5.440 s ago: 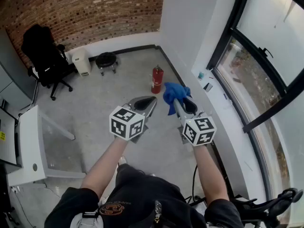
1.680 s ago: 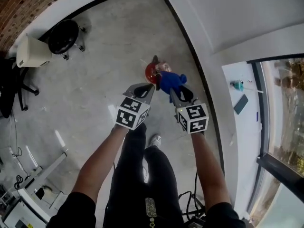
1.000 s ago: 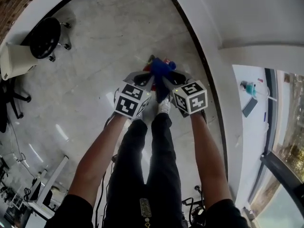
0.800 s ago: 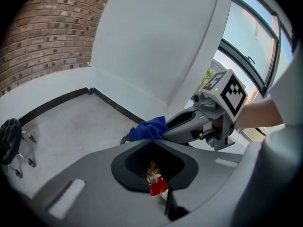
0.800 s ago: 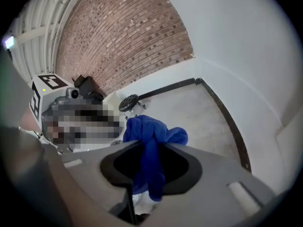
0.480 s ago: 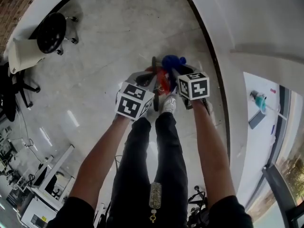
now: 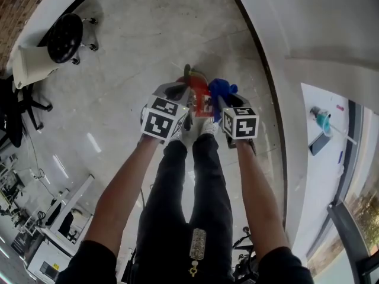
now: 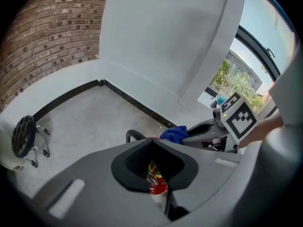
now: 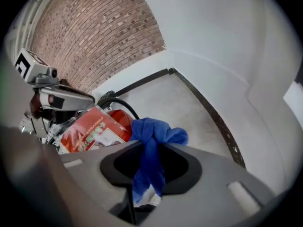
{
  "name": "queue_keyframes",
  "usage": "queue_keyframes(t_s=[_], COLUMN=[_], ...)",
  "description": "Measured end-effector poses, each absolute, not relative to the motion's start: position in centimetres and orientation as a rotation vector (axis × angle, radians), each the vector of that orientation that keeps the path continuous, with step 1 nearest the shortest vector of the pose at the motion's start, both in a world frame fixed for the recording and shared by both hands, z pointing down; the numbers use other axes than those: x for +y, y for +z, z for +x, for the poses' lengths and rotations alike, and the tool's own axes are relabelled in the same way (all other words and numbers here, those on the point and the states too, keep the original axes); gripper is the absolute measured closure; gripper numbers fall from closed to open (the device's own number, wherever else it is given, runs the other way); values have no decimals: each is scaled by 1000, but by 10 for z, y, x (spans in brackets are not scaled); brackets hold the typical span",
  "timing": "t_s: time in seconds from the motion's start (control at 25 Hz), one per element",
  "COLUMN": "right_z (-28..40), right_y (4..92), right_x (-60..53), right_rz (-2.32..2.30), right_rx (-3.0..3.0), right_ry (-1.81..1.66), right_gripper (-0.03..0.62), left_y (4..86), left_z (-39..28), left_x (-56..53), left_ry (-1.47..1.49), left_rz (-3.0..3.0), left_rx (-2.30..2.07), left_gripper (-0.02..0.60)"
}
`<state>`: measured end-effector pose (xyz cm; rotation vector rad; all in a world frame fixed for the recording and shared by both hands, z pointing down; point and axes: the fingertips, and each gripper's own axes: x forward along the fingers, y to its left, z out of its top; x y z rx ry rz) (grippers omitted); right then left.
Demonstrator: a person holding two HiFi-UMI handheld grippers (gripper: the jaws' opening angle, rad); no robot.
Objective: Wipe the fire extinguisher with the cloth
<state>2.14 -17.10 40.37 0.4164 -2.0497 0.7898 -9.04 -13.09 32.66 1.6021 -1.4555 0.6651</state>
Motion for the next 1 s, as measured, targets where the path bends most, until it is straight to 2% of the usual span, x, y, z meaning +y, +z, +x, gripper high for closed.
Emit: queue_keyframes(t_s=[0.64, 1.0], right_z=[-9, 14], right_y=[276, 317], right_x=[-101, -87], right_rz=[443, 639], right_rx=[-2406, -2246], right_ry=[864, 866], right_gripper=[485, 485], left_y=[314, 298], left_z=[-85, -75], left_x=[-113, -81], left_ry=[724, 754], left_rz=[1703, 1806], left_rx=[-1412, -1330], left_gripper=[577, 577])
